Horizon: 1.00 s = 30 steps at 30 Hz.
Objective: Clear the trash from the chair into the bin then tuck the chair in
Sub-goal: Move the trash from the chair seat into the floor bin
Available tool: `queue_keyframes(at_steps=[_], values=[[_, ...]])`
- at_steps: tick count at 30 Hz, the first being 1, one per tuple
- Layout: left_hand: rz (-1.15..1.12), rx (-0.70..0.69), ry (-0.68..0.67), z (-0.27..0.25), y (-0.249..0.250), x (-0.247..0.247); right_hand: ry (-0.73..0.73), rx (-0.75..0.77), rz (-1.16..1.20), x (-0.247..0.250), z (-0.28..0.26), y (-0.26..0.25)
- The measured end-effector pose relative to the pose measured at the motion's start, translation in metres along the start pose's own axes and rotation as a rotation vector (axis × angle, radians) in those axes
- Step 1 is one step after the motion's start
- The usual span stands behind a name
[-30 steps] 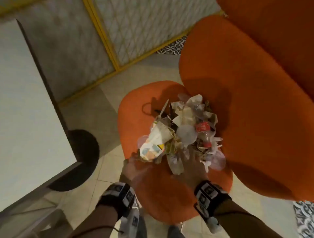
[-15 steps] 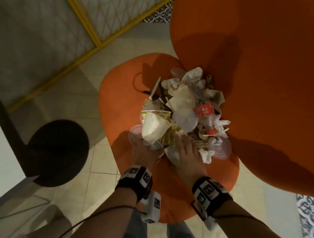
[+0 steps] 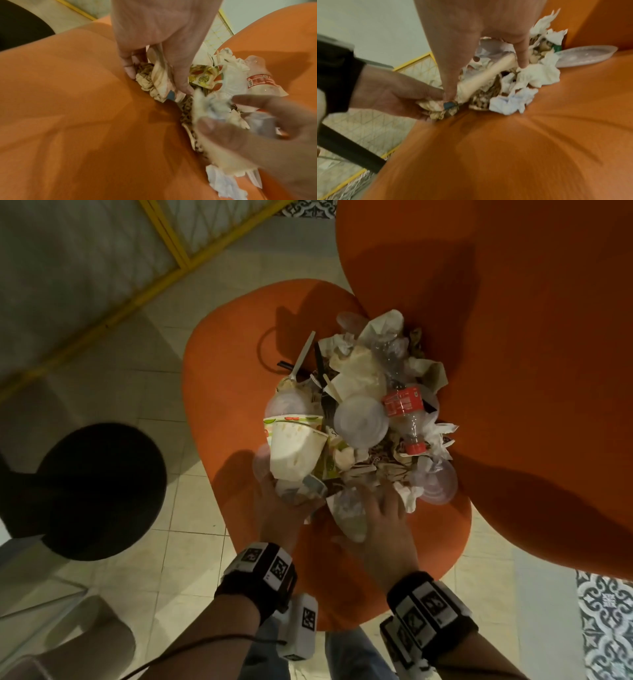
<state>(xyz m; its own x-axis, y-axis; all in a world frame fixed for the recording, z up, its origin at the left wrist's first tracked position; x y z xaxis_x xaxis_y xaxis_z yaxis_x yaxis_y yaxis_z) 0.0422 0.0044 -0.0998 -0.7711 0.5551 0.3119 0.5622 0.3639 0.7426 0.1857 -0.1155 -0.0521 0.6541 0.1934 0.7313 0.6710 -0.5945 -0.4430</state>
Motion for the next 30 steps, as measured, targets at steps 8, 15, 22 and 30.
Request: queue_keyframes(at_steps=[8, 15, 22, 30], values=[[0.064, 0.096, 0.082, -0.006, -0.02, -0.006, -0.124, -0.106, -0.2, -0.018, 0.019, 0.011], [-0.07, 0.014, -0.051, -0.008, -0.013, -0.014, -0.136, -0.148, -0.262, -0.017, 0.034, 0.002], [-0.105, 0.05, -0.099, -0.016, -0.013, -0.02, -0.068, -0.079, -0.175, -0.007, 0.028, 0.003], [-0.191, 0.089, -0.213, -0.025, -0.001, -0.026, 0.088, -0.018, 0.198, 0.02, 0.011, 0.005]])
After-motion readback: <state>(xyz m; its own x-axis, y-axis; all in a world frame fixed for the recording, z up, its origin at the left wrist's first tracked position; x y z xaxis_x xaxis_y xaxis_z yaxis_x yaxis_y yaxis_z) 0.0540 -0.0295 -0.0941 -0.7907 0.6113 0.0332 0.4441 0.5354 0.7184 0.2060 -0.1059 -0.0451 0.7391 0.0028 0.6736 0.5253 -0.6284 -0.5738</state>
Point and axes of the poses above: each hand's wrist, its own z-axis towards the middle knuckle, its own x-axis out of the back of the hand, y = z × x, the point moved 6 cm from there along z, towards the middle knuckle, and after that the axes turned 10 degrees about -y, right-handed, at the moved point
